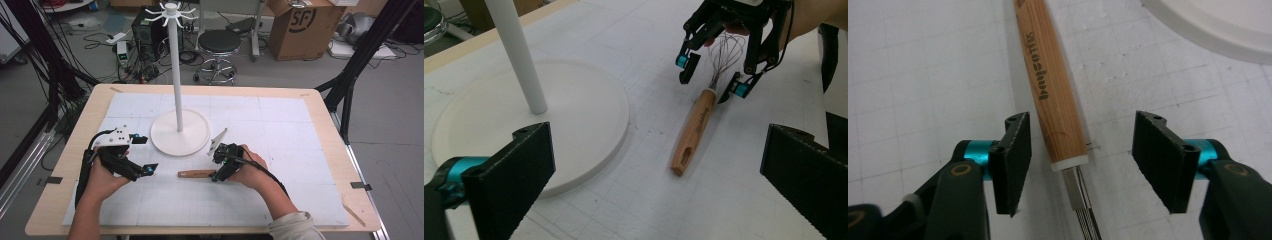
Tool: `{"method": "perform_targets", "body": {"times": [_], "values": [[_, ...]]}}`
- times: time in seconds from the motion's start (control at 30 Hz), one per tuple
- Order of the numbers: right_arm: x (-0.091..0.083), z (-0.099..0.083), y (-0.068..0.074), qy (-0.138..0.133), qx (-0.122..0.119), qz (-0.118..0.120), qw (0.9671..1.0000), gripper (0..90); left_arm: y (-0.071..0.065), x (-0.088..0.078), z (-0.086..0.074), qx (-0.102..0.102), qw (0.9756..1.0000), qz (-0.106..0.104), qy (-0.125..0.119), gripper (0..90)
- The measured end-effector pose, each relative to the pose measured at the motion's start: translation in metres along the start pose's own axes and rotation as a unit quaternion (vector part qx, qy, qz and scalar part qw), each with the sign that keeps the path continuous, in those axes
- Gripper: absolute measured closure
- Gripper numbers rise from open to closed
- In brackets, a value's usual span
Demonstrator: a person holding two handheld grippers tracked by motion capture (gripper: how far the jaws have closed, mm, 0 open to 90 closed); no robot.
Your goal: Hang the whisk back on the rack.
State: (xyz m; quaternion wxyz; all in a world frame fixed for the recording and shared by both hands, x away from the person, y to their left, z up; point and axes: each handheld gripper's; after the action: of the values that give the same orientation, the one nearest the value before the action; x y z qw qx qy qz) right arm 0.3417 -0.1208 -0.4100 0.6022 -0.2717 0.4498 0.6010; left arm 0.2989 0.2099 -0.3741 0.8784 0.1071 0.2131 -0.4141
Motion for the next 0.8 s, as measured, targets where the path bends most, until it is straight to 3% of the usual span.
{"method": "perform_targets", "body": {"times": [0.27, 0.43, 0.53, 0.8], "values": [[0.014, 0.003, 0.000, 0.039, -0.011, 0.012, 0.9991, 52.2, 0.000, 0.001, 0.000, 0.001, 1.0000, -0.001, 0.002, 1.6], [0.013, 0.003, 0.000, 0.039, -0.013, 0.007, 0.9991, 56.2, 0.000, 0.002, -0.001, 0.002, 1.0000, 0.000, 0.004, 1.6], [0.012, 0.002, 0.000, 0.039, -0.011, 0.009, 0.9991, 66.4, 0.000, 0.002, -0.001, 0.002, 1.0000, -0.003, 0.003, 1.6], [0.010, 0.001, 0.000, 0.043, -0.010, 0.015, 0.9989, 71.1, -0.001, 0.002, 0.000, 0.004, 1.0000, -0.002, 0.004, 1.6]]}}
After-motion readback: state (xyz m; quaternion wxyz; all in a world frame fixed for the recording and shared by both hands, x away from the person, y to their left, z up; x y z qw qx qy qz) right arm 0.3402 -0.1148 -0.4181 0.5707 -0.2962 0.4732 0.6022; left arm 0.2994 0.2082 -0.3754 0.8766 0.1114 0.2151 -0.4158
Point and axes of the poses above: each handheld gripper's, and its own axes: x roughly forward along the jaws, z roughly out of its top, y roughly to its left, and after that the axes turned 12 degrees about z, right-handed
